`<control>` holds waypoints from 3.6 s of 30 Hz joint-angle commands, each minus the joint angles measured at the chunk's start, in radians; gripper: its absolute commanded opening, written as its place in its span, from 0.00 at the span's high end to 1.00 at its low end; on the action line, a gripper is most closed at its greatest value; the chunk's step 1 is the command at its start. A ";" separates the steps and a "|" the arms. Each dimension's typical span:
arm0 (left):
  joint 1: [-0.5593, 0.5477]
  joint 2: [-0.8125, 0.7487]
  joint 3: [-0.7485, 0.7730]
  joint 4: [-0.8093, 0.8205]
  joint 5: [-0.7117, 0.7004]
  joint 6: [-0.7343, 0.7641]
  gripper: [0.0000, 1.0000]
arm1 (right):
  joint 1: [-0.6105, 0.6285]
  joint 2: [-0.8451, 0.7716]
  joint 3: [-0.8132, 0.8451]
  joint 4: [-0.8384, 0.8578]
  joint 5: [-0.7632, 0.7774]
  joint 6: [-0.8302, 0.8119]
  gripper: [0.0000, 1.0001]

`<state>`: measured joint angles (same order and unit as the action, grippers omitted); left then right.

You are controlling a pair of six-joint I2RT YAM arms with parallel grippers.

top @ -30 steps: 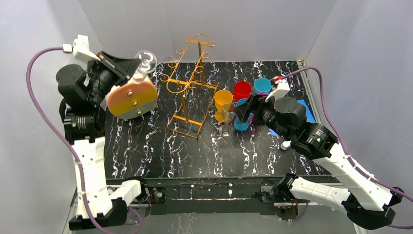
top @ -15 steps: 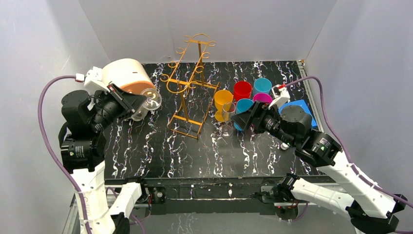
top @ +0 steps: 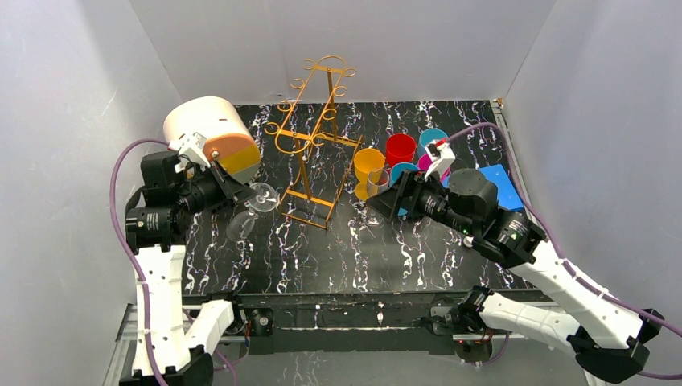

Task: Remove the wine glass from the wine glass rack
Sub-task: Place the wine glass at the center of the board.

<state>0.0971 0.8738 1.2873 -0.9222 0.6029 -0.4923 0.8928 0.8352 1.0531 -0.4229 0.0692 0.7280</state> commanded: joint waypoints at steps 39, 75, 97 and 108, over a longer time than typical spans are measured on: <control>-0.827 0.097 -0.066 0.365 -0.442 -0.165 1.00 | -0.062 0.254 0.178 0.004 -0.495 -0.070 0.16; -0.838 -0.052 -0.399 0.909 -0.240 -0.329 1.00 | -0.218 0.248 -0.014 0.463 -0.873 0.082 0.99; -0.859 0.040 -0.449 0.987 -0.045 -0.457 0.86 | -0.217 0.231 -0.065 0.510 -0.822 0.042 0.99; -0.866 0.008 -0.475 0.999 -0.003 -0.497 0.77 | -0.217 0.222 -0.077 0.526 -0.817 0.037 0.99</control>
<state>-0.7628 0.9016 0.8227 0.0517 0.5476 -0.9737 0.6746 1.0775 0.9741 0.0223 -0.7399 0.7719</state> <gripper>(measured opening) 0.228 0.066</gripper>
